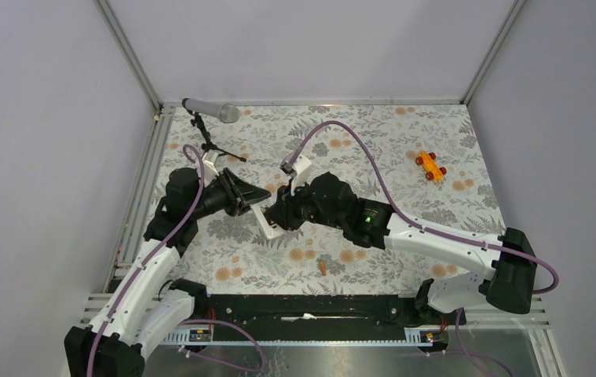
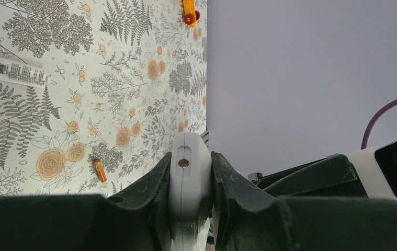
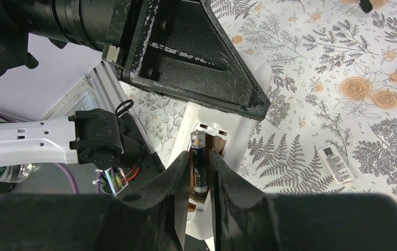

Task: Load the batteries into the remote control
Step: Load the battery into the remote control.

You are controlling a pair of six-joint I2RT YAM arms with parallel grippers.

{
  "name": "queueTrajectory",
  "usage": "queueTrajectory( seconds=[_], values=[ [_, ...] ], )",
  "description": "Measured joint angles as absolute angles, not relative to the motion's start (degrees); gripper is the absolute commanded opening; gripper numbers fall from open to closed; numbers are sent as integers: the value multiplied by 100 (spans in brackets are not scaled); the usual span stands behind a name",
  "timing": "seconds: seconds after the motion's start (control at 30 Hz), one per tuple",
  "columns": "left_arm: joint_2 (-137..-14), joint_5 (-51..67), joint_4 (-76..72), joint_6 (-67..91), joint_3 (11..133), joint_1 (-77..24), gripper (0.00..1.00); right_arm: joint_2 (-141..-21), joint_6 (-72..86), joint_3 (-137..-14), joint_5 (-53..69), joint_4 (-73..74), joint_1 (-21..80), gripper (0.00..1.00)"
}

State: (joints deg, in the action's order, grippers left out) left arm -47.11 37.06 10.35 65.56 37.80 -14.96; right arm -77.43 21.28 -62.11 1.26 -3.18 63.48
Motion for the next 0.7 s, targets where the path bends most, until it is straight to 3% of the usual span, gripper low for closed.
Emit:
queueTrajectory(
  seconds=[0.4,0.7],
  values=[
    [-4711,3656,1271,6342,3852,-1496,0,-7743,2180,-6386,-222,152,6372,25],
    [-4711,3647,1446,6215,3931,-1496,0,-7752,2403,-6469,-266,462,6370,53]
  ],
)
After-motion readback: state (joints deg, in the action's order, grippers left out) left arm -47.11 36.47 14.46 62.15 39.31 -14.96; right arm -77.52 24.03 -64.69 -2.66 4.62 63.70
